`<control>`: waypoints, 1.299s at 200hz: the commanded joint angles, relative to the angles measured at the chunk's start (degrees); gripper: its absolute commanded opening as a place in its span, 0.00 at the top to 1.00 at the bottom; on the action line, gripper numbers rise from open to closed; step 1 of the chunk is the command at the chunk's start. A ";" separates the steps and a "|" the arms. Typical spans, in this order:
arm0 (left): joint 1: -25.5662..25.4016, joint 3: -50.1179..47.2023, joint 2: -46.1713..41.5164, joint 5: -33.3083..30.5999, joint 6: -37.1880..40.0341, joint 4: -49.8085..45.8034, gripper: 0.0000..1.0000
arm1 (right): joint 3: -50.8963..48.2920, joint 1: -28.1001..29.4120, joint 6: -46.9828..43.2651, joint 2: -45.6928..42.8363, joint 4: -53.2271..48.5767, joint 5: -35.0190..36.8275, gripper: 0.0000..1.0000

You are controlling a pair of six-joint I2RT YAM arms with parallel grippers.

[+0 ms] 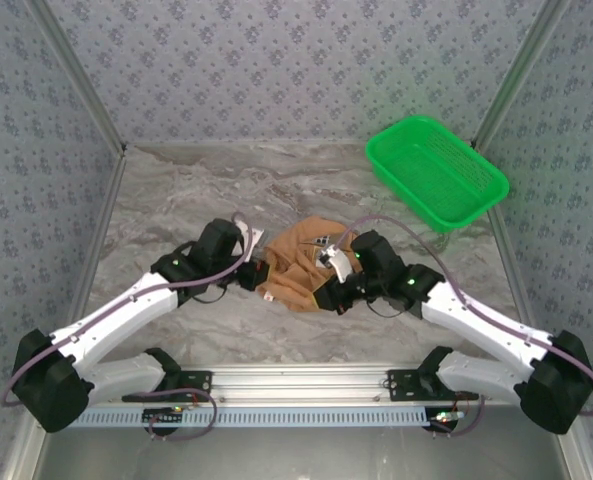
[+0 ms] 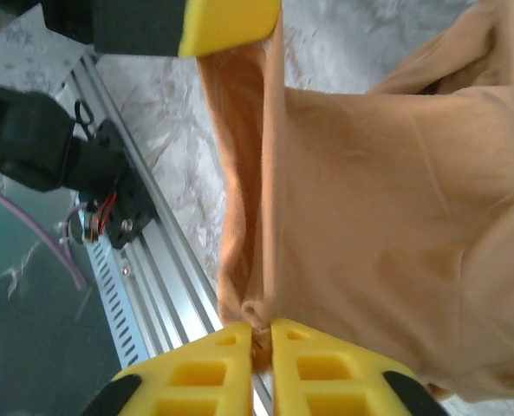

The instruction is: Fold the inside-out t-shirt

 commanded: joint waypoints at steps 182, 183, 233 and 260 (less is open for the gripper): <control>8.96 26.95 44.99 1.04 -2.21 10.46 0.27 | 17.91 -25.44 3.53 34.56 -4.33 16.05 0.32; 8.94 27.04 45.16 1.15 -2.17 10.40 0.27 | 17.83 -25.44 3.52 34.54 -4.15 15.94 0.33; 9.16 29.49 50.30 4.73 -1.18 9.88 0.61 | 18.10 -26.05 2.01 30.19 -1.60 17.98 0.77; 10.54 29.67 51.15 7.26 -0.74 10.03 0.88 | 20.38 -27.04 -0.02 28.34 -1.95 18.46 0.96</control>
